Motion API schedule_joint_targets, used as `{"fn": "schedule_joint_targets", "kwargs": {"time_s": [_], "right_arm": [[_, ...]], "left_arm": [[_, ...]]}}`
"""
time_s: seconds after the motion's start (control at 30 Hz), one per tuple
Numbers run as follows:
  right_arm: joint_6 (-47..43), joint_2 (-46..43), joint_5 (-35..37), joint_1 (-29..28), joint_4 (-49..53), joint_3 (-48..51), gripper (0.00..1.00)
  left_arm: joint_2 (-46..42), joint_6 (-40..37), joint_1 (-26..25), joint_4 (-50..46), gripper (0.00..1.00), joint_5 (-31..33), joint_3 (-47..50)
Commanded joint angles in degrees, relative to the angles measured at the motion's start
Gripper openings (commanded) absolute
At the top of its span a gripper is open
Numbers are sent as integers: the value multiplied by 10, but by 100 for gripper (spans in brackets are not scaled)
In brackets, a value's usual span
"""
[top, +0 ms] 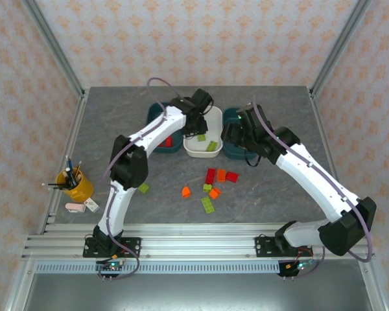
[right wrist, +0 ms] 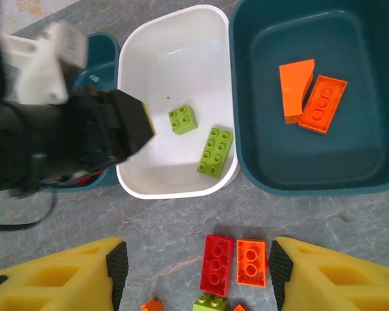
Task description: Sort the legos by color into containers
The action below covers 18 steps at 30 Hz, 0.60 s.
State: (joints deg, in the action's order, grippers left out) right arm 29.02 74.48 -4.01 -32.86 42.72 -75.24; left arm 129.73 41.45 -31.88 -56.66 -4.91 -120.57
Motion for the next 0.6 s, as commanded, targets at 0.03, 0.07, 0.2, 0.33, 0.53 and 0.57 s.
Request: {"fn": "schedule_joint_targets", "kwargs": {"time_s": [0.03, 0.07, 0.2, 0.33, 0.53, 0.57], "right_arm": [[12, -26, 3, 8, 25, 18, 62], [12, -29, 3, 9, 26, 21, 62], [15, -35, -4, 10, 26, 36, 62], [17, -27, -22, 10, 26, 45, 63], [-10, -9, -67, 5, 43, 54, 63], [-23, -7, -66, -5, 47, 52, 62]], "left_arm": [[28, -5, -5, -43, 29, 36, -20], [35, -4, -5, -42, 29, 35, -20], [51, -6, -10, -40, 34, 31, -19], [53, -8, -12, -45, 50, 33, -19], [13, -9, -12, -59, 64, 42, -28], [-3, -5, -12, -62, 66, 46, -26]]}}
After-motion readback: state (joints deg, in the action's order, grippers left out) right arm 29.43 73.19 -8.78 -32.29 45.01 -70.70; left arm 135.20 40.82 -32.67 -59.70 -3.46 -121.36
